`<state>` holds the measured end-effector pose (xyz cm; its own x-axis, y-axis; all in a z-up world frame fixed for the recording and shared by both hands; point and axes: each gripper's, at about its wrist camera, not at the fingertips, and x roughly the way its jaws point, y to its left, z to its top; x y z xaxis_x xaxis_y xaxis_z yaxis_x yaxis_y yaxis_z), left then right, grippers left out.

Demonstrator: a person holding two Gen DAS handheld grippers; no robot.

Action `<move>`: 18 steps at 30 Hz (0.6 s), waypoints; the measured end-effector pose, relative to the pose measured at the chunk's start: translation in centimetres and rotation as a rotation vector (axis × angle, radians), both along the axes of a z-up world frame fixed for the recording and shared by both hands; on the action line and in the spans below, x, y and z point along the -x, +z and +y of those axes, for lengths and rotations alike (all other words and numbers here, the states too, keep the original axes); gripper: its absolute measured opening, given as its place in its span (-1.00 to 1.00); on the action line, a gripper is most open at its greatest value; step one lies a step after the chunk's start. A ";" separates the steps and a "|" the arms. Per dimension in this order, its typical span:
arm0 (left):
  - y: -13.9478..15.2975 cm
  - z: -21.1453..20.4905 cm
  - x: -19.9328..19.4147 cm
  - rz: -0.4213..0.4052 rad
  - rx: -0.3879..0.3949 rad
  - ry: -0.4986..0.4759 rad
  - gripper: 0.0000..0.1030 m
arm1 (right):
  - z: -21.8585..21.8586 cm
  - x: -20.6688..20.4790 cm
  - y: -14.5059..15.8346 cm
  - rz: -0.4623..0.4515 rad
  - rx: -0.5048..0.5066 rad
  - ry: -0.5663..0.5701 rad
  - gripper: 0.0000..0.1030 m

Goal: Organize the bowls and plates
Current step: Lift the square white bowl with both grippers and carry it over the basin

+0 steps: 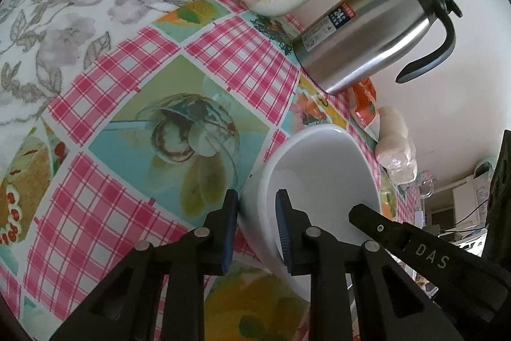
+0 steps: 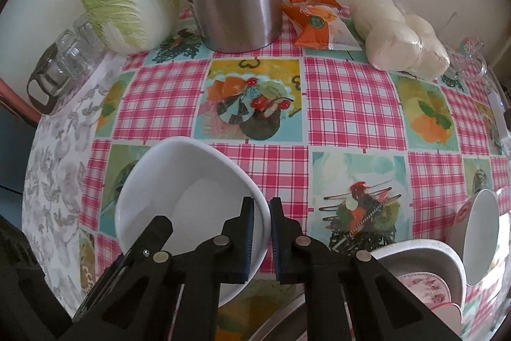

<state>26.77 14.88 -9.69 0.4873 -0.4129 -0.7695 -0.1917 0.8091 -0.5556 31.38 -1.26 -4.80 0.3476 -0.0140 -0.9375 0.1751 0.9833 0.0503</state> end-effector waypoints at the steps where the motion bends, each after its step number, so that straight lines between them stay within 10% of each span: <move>1: 0.3 0.1 0.2 -0.003 0.003 0.004 -0.52 | 0.1 0.2 0.2 -0.004 0.000 0.002 -0.79; 18: 8.6 -1.9 5.1 -0.130 -0.024 -0.014 -0.52 | -1.9 6.2 8.5 -0.115 -0.067 0.018 -0.79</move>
